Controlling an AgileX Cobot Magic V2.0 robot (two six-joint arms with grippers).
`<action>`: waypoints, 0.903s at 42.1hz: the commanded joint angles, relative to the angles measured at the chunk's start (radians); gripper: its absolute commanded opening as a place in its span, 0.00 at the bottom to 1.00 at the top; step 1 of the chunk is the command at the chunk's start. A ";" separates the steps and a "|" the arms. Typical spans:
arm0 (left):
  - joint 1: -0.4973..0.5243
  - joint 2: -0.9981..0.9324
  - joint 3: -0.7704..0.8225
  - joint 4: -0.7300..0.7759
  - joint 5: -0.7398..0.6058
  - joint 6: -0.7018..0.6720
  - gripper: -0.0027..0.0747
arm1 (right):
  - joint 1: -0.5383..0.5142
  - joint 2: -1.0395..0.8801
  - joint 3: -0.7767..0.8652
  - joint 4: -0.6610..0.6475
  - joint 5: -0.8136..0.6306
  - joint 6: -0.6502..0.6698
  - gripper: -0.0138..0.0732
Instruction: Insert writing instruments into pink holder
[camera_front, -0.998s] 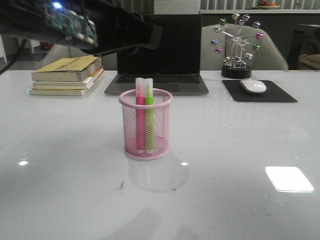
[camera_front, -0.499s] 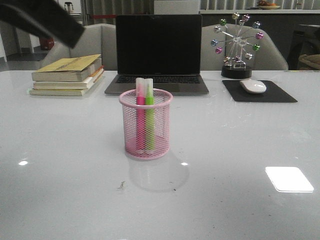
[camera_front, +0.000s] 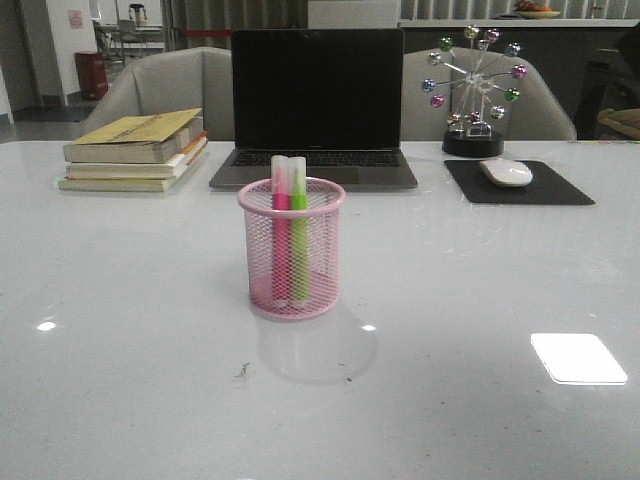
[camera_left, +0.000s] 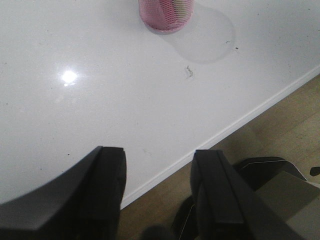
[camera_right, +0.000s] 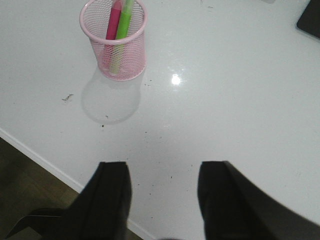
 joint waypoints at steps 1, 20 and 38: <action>-0.006 -0.005 -0.026 0.009 -0.075 -0.014 0.38 | -0.006 -0.004 -0.024 -0.010 -0.057 -0.005 0.48; -0.006 -0.005 -0.026 0.009 -0.079 -0.014 0.15 | -0.006 -0.004 -0.024 -0.010 -0.062 -0.005 0.22; 0.158 -0.105 -0.006 -0.028 -0.109 -0.004 0.15 | -0.006 -0.004 -0.024 -0.010 -0.062 -0.005 0.22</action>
